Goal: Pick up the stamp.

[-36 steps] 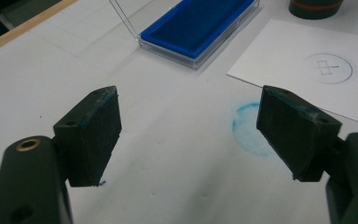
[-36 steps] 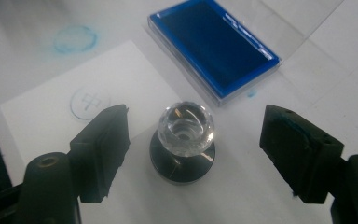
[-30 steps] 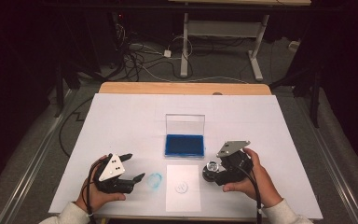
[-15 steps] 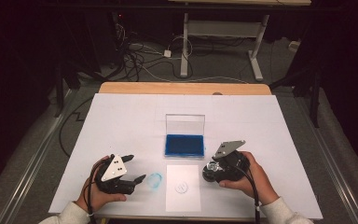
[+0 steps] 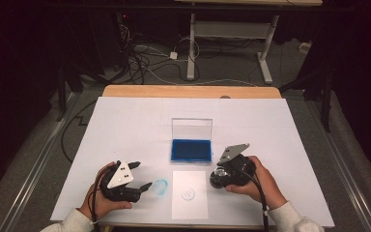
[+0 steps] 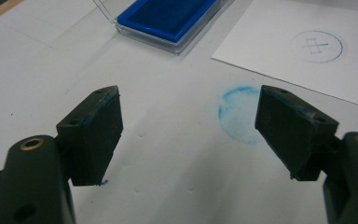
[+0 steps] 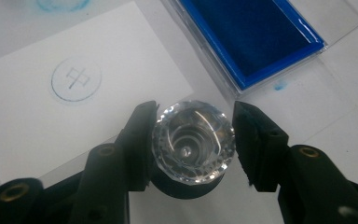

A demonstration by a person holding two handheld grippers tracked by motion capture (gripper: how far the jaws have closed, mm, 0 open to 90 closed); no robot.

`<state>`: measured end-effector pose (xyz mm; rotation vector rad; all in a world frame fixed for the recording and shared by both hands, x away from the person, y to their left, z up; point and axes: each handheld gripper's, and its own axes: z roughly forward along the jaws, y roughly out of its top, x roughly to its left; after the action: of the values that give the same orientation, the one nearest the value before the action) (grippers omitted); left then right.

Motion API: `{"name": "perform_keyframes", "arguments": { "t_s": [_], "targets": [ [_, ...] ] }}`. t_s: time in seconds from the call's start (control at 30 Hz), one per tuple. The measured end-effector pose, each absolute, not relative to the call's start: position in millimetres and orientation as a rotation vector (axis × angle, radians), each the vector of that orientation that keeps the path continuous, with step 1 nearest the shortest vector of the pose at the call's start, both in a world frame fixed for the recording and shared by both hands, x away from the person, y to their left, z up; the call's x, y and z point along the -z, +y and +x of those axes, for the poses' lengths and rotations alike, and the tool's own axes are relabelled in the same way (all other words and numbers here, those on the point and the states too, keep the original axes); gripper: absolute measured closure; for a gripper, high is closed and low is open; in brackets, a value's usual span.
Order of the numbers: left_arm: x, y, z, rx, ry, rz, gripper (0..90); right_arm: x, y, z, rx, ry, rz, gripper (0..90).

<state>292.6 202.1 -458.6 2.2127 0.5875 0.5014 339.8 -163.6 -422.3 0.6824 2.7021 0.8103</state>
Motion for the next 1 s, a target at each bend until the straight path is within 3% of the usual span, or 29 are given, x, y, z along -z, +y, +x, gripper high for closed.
{"name": "perform_keyframes", "arguments": {
  "t_s": [0.2,1.0],
  "targets": [
    [459,202,293,-0.496,0.583,2.222,22.5,423,-162,341,-0.818,2.708,0.669,56.1],
    [459,203,293,-0.480,0.556,2.216,20.6,411,-184,330,-0.885,2.575,0.648,56.8]
  ]
}}
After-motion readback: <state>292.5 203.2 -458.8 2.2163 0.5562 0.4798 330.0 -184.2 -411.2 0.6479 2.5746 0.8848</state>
